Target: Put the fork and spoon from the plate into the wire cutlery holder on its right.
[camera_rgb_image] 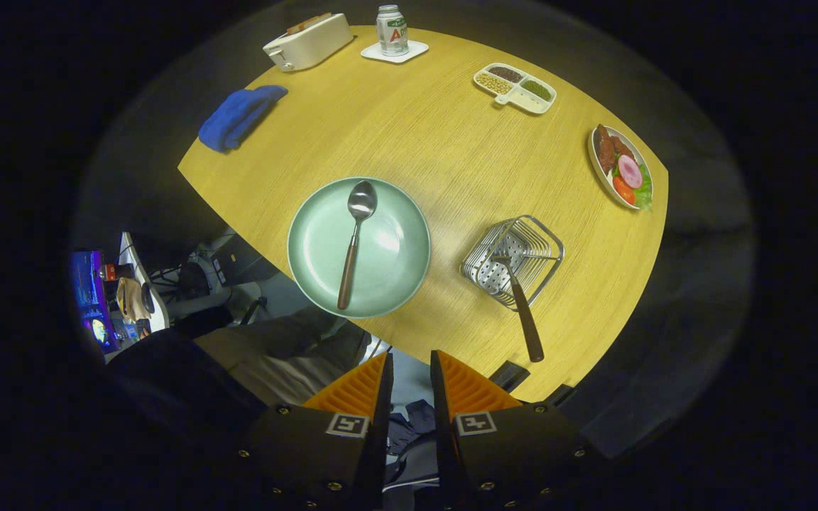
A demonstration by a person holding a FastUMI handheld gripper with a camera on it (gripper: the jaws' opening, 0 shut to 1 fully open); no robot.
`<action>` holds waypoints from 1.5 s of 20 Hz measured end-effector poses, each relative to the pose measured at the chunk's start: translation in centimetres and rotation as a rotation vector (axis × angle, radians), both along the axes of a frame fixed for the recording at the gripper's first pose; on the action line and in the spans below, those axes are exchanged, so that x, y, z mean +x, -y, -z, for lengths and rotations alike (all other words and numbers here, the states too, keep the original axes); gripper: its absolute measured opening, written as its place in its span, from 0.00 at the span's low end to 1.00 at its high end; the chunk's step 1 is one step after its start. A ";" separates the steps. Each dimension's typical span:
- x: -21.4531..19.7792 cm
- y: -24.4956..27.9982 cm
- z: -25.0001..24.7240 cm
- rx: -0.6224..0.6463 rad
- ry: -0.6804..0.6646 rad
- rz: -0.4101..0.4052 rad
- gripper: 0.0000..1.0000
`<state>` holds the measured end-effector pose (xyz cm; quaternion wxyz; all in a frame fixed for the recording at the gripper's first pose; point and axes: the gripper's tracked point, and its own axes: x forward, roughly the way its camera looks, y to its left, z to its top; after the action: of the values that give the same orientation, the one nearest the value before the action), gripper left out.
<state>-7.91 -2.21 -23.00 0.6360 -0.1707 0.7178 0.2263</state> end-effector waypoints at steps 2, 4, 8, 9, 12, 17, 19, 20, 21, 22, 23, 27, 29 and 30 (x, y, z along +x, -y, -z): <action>-0.2 -1.1 0.4 0.009 0.016 0.006 0.30; -0.3 -2.5 1.2 0.027 0.042 0.015 0.30; -1.6 -5.5 3.1 0.078 0.047 0.024 0.30; -1.9 -6.1 3.6 0.082 0.045 0.017 0.30; -3.0 -8.0 5.1 0.111 0.030 0.005 0.30; -3.4 -9.8 7.3 0.145 0.021 0.033 0.30; -3.6 -9.9 8.2 0.136 0.006 0.042 0.30; -3.5 -9.9 8.6 0.131 0.001 0.043 0.30; -3.7 -9.8 9.1 0.123 -0.009 0.043 0.30; -3.8 -9.7 9.6 0.113 -0.026 0.046 0.30; -3.9 -9.7 10.0 0.107 -0.039 0.053 0.30; -3.9 -10.4 12.0 0.097 -0.078 0.098 0.30; -3.8 -10.6 13.0 0.089 -0.078 0.111 0.30; -3.8 -10.7 13.5 0.084 -0.079 0.112 0.30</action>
<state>-11.69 8.45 -36.50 0.6255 -0.0944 0.7406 0.2267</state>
